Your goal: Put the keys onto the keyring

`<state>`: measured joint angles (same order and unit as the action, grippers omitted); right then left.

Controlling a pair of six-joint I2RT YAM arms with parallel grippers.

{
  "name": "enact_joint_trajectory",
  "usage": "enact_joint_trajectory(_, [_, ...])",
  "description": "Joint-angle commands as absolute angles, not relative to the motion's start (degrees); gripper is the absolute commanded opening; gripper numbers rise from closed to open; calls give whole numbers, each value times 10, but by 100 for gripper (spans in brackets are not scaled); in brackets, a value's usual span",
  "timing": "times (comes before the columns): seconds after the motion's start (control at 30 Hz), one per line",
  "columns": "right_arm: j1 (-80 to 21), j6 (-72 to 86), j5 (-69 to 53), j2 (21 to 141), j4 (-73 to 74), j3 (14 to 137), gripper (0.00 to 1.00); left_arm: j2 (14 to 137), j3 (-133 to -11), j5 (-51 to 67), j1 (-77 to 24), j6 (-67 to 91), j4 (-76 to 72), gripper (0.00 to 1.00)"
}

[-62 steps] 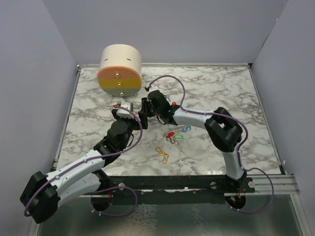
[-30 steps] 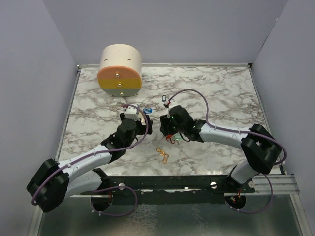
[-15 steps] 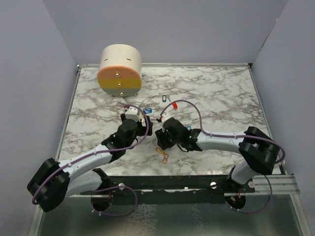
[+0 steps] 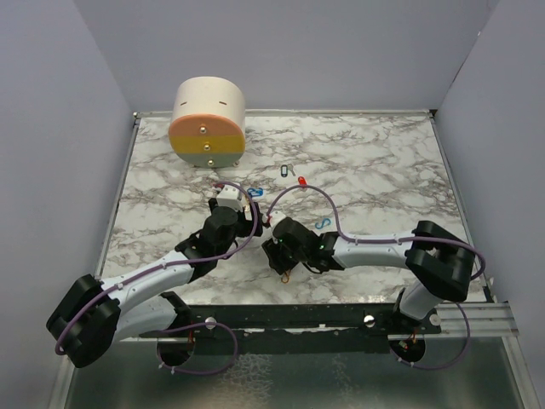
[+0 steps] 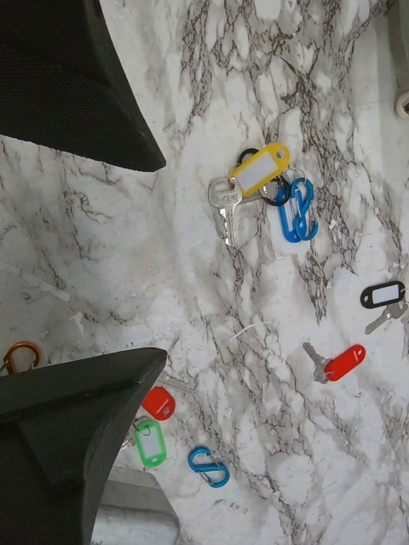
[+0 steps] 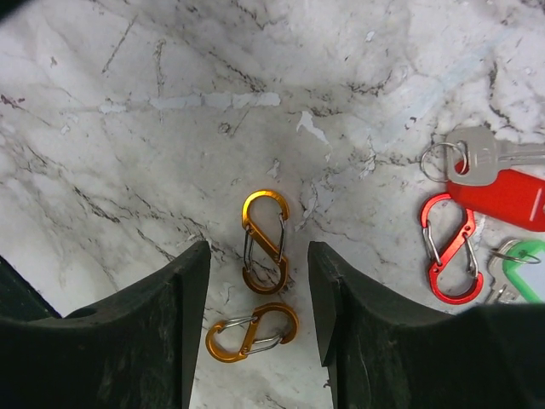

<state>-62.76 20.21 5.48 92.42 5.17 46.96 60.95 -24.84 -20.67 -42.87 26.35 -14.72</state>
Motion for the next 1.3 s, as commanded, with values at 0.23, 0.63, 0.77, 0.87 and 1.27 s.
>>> enact_joint_trajectory(0.23, [-643,200,66,953,61,481,47,596,-259,-218,-432,261,-146,86])
enact_joint_trajectory(0.63, [-645,206,80,968,71,485,24,586,-257,-225,-432,260,-138,86])
enact_joint_trajectory(0.77, [-645,215,101,957,73,480,8,581,-257,-228,-432,259,-135,86])
enact_joint_trajectory(0.87, [-645,218,128,937,72,480,4,578,-260,-229,-432,258,-133,86])
enact_joint_trajectory(1.27, [-600,225,303,822,127,530,1,627,-289,-167,-438,236,-165,82])
